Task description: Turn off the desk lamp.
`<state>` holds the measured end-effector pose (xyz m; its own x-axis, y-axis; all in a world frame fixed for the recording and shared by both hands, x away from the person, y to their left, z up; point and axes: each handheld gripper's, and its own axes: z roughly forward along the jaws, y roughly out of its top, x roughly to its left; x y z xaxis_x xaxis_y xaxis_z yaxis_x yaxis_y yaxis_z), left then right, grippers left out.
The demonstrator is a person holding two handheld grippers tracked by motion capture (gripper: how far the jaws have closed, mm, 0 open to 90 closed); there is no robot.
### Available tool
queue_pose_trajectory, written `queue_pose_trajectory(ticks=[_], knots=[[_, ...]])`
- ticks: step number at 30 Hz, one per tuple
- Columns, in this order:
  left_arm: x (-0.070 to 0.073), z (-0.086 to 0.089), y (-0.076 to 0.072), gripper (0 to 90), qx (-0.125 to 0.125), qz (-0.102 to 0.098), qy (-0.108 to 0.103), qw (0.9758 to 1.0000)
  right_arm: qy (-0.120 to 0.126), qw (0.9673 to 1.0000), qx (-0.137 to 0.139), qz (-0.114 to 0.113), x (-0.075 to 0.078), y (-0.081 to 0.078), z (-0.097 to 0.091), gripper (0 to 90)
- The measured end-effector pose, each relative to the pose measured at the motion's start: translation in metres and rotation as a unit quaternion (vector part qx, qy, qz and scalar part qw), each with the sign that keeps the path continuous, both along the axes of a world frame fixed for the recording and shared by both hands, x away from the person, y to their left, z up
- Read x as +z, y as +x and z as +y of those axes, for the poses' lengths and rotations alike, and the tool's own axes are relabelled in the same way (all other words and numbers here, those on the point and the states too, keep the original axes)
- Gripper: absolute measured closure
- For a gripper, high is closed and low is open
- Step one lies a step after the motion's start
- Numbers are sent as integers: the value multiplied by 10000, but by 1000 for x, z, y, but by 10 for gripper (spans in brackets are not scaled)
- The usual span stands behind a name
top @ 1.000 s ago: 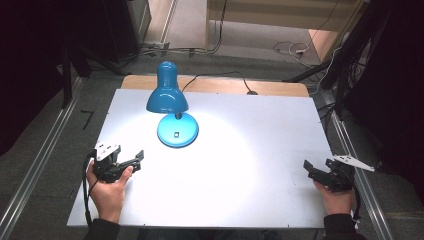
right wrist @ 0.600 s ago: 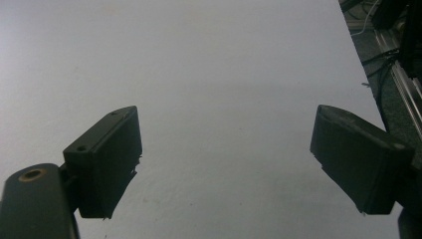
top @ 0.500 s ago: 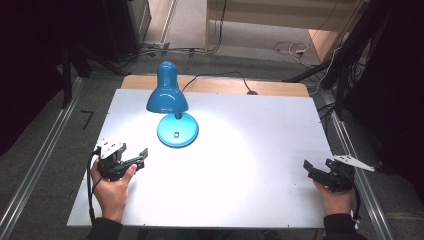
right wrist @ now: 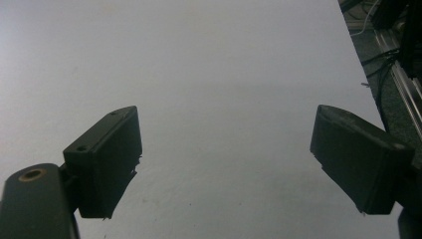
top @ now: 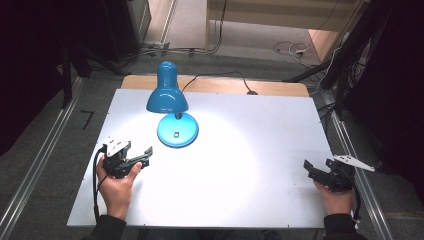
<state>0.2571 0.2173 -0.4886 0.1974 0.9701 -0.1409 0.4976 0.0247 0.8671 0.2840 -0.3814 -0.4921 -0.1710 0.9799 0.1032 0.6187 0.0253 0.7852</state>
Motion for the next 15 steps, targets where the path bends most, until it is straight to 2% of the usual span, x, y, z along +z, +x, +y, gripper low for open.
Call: queue_pose_trajectory(ticks=[15], knots=[[-1,-7,6,216,-51,1,-11,10000,7,10000,-16,3,0,0,0,115]])
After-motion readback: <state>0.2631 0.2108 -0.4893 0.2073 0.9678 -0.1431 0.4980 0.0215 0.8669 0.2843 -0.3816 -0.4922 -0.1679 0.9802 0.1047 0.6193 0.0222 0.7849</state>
